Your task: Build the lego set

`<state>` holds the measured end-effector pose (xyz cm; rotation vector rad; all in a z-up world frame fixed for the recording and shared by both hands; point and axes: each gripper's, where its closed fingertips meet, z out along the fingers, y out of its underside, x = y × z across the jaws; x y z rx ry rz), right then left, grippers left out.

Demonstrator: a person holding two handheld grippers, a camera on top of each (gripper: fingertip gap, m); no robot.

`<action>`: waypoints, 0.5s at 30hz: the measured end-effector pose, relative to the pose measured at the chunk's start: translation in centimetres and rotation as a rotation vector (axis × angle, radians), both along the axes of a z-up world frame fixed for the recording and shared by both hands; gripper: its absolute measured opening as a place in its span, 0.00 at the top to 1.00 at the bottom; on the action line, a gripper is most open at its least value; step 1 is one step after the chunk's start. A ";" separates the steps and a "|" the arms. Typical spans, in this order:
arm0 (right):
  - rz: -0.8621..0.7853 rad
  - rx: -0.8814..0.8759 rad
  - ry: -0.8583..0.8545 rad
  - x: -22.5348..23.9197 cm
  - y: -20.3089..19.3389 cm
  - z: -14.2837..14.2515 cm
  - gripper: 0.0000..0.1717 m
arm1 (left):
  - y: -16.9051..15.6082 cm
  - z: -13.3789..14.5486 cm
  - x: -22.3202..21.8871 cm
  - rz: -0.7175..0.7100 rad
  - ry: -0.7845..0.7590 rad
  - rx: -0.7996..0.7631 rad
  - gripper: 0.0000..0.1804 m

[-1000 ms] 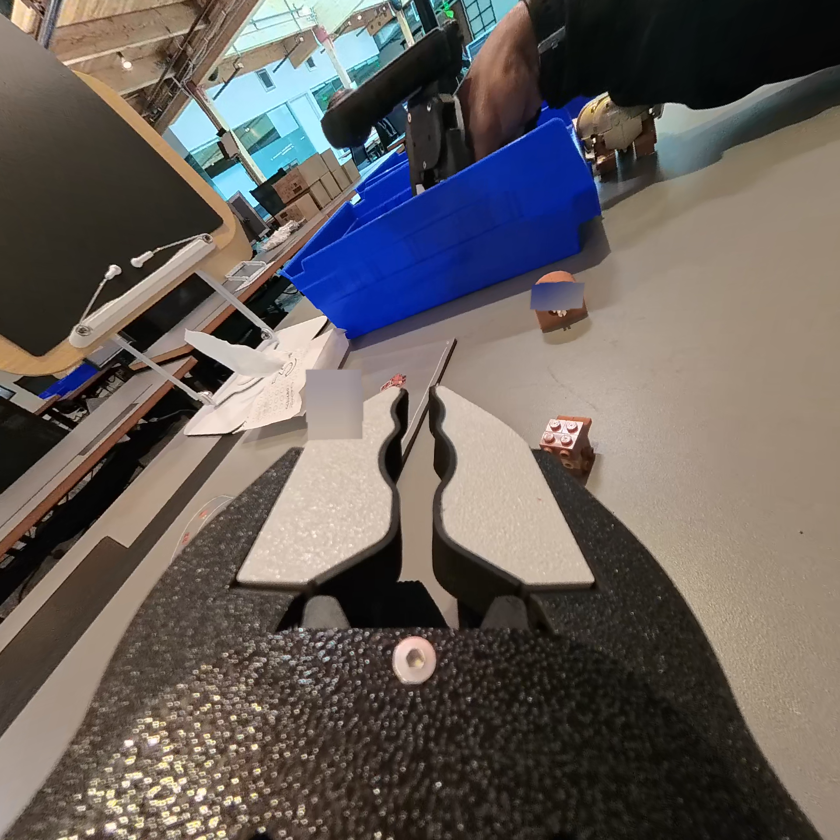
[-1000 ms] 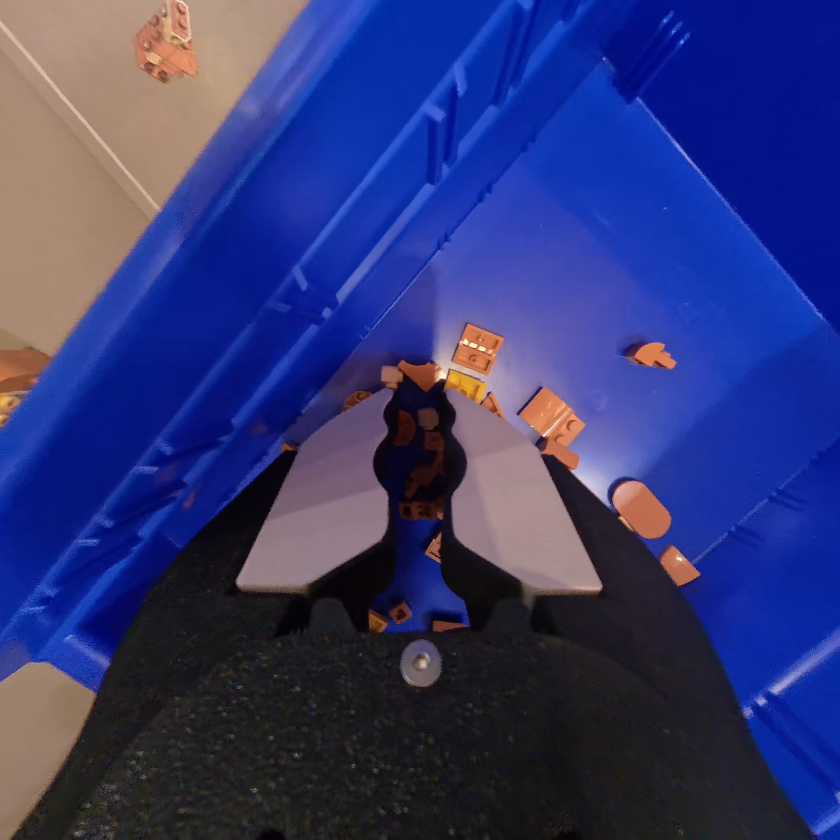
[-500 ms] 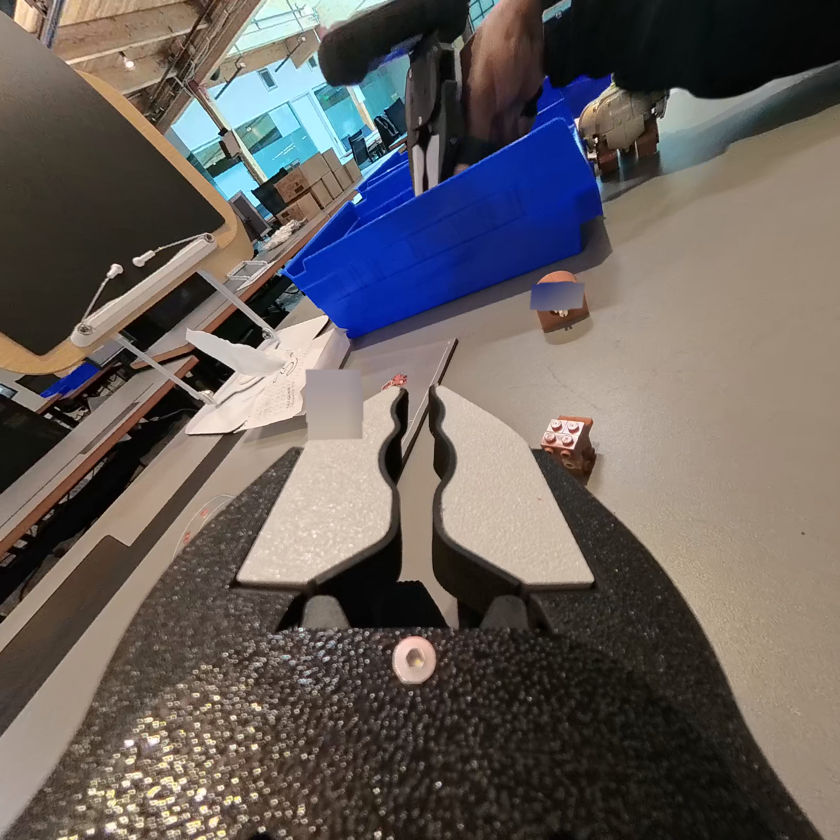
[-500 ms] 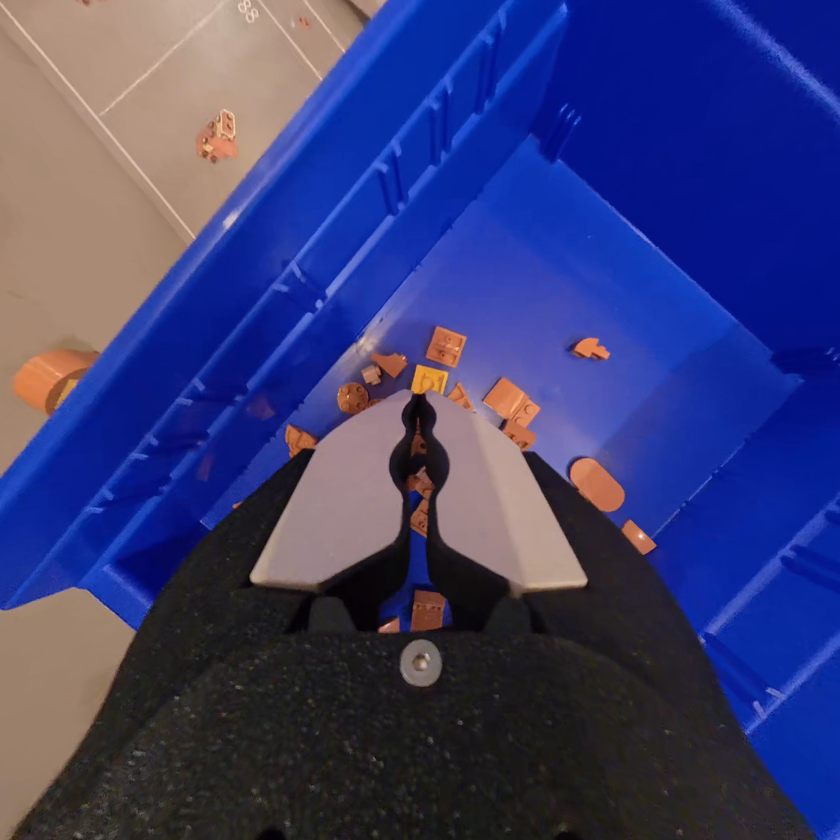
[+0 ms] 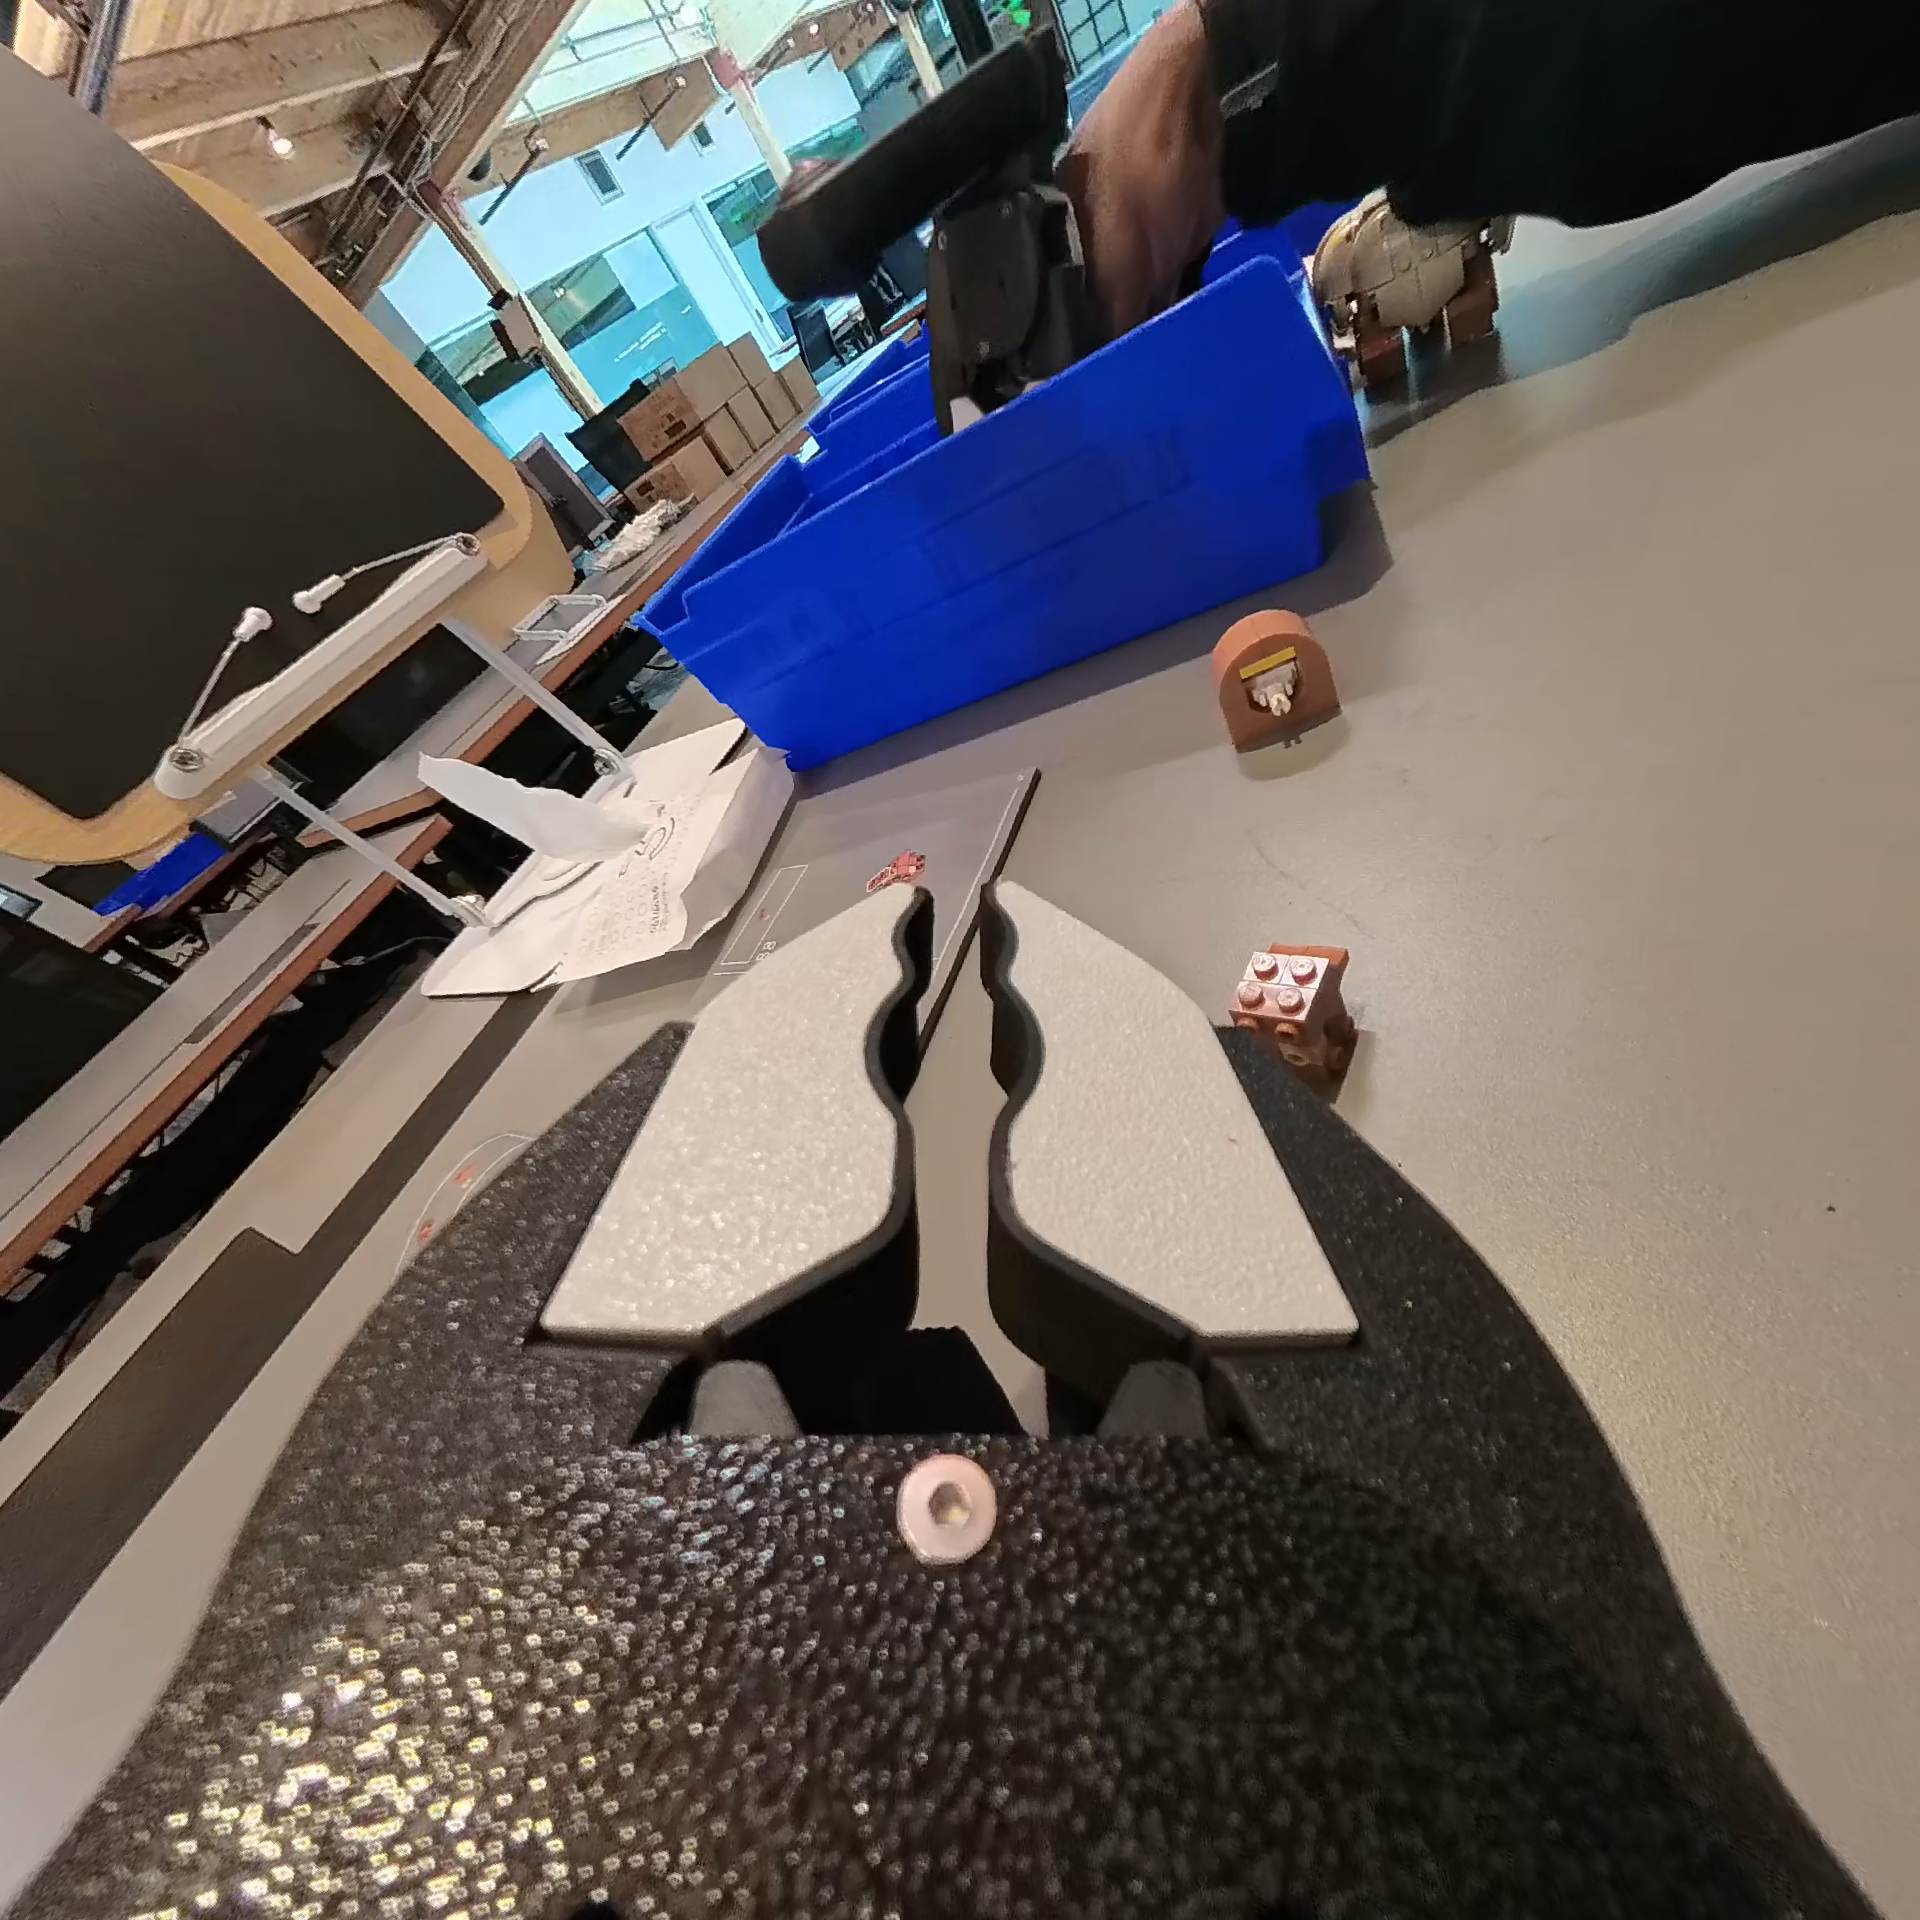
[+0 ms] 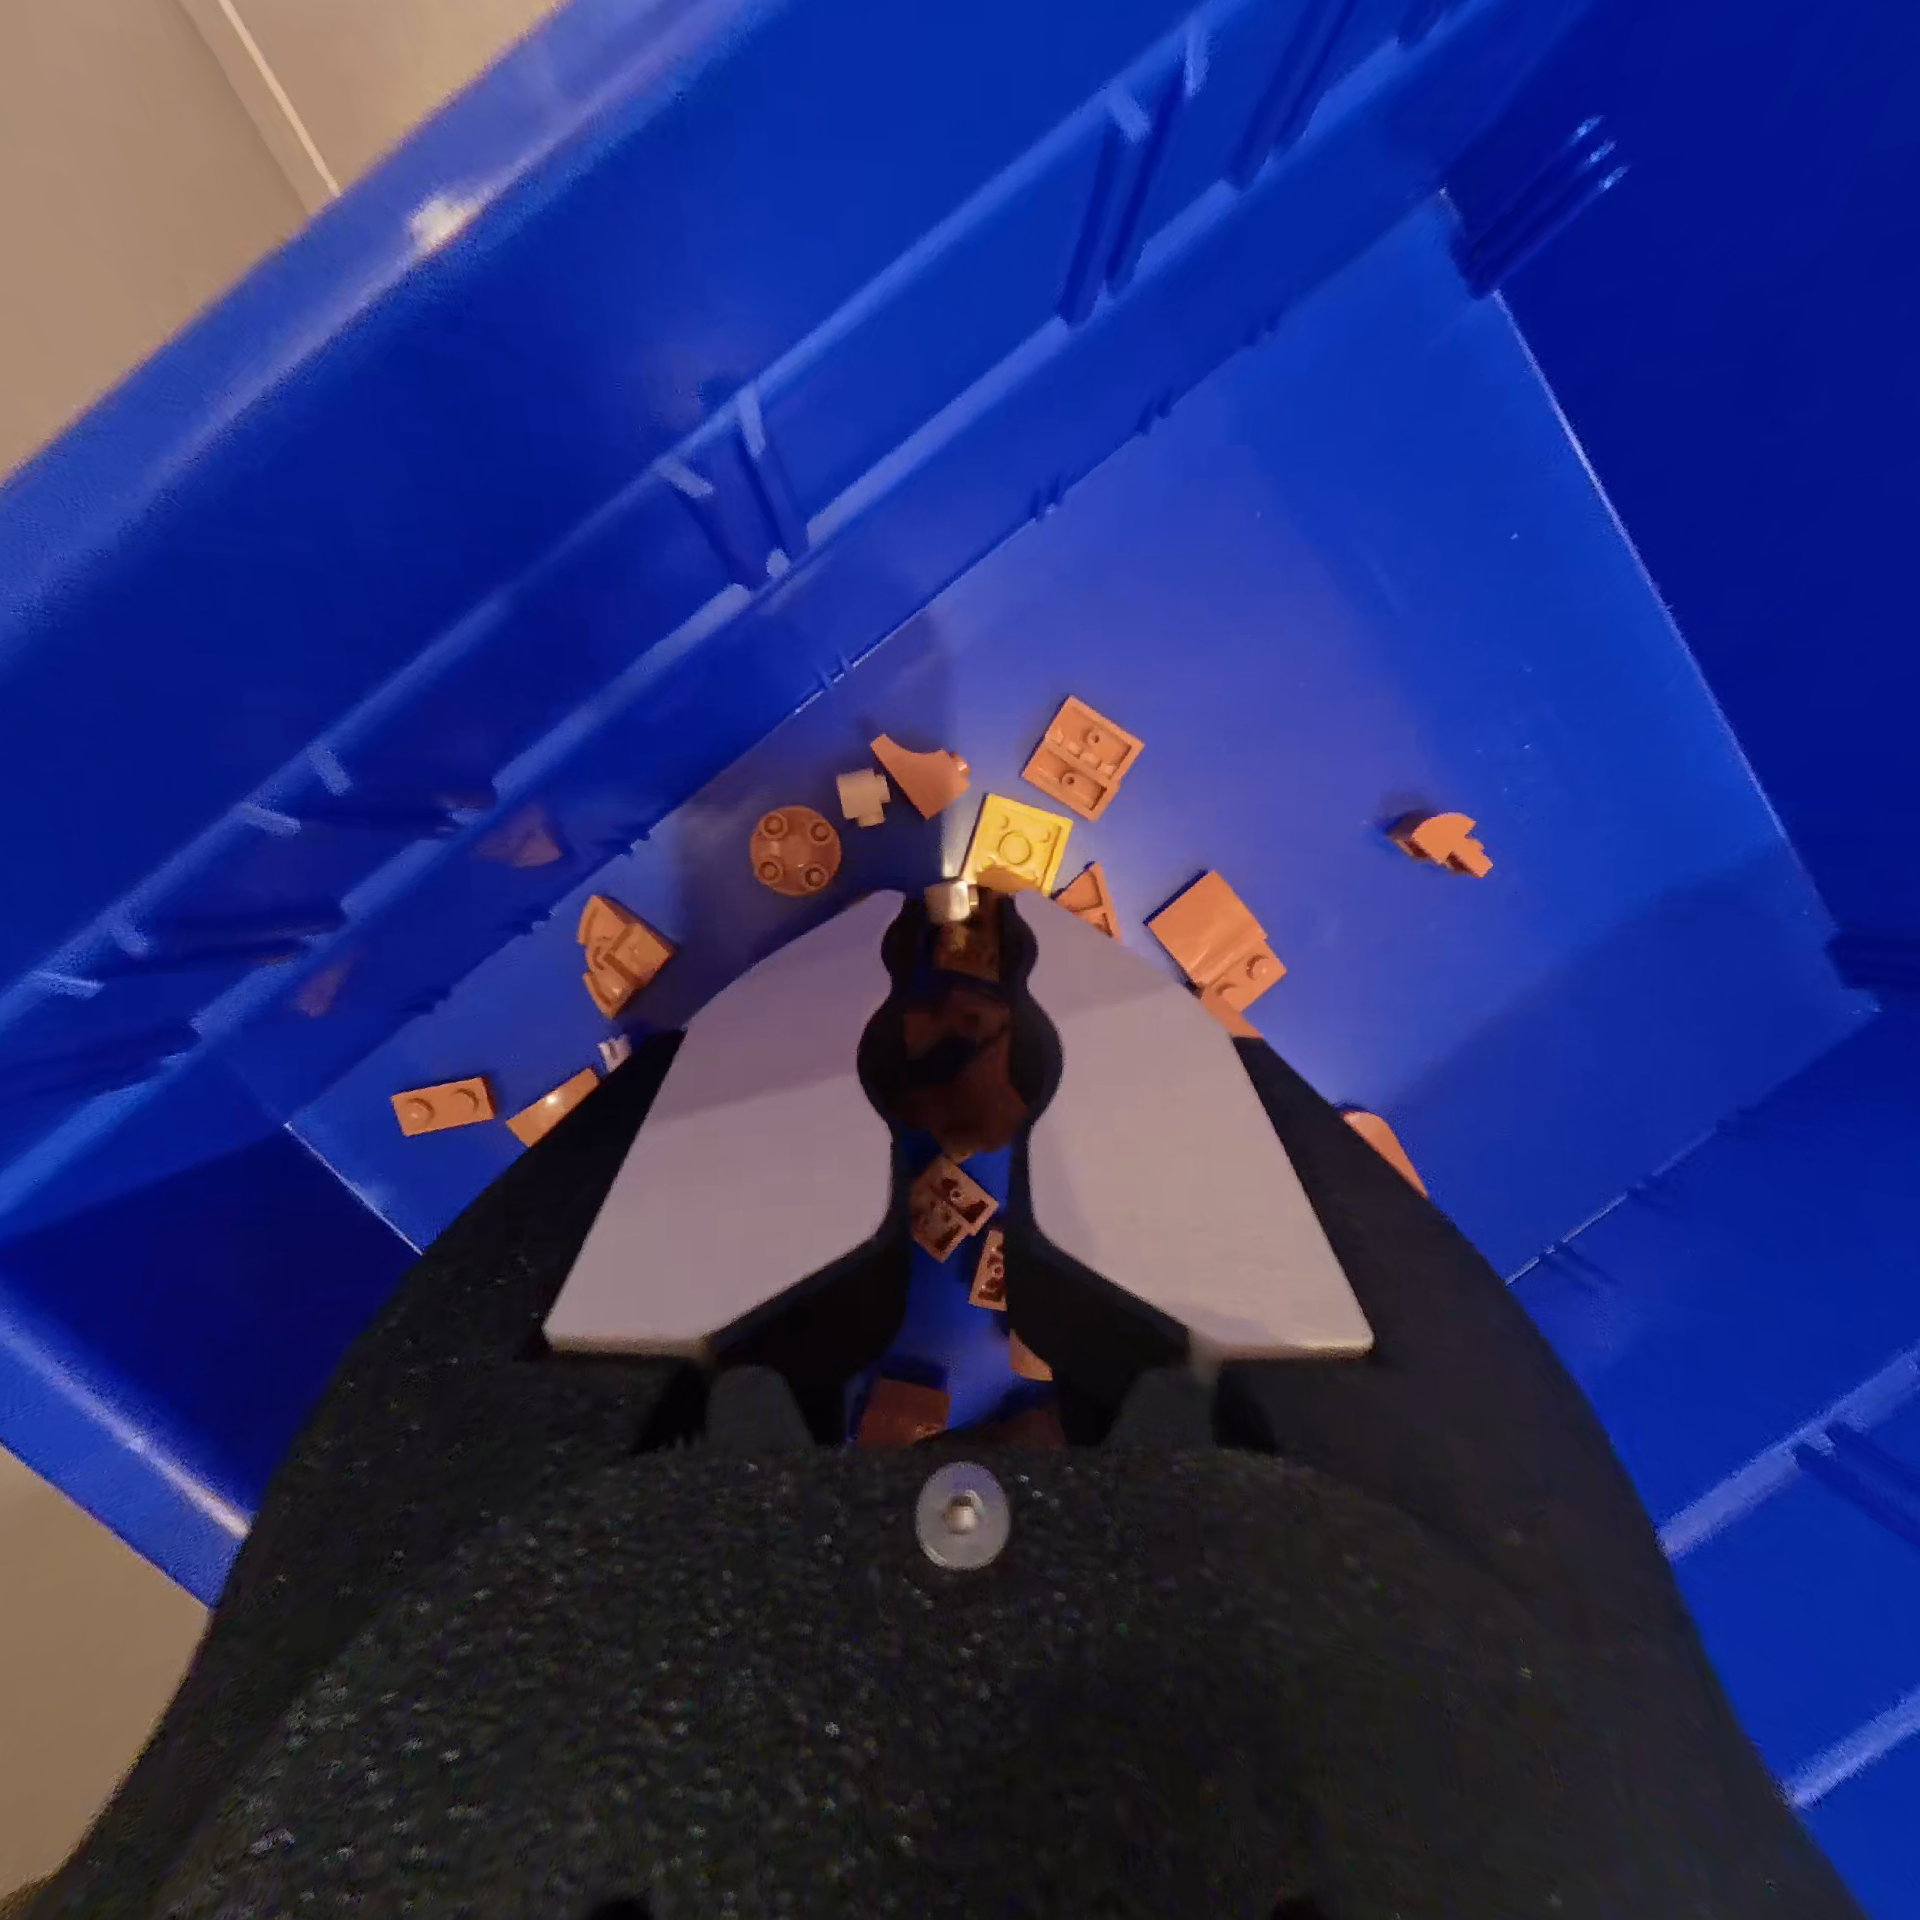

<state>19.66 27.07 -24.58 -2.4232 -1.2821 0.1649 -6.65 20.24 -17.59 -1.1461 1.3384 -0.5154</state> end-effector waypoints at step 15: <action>-0.018 0.096 0.160 -1.4 -0.6 3.9 0.94 | 0.1 0.3 -0.2 0.005 -0.020 -0.002 0.96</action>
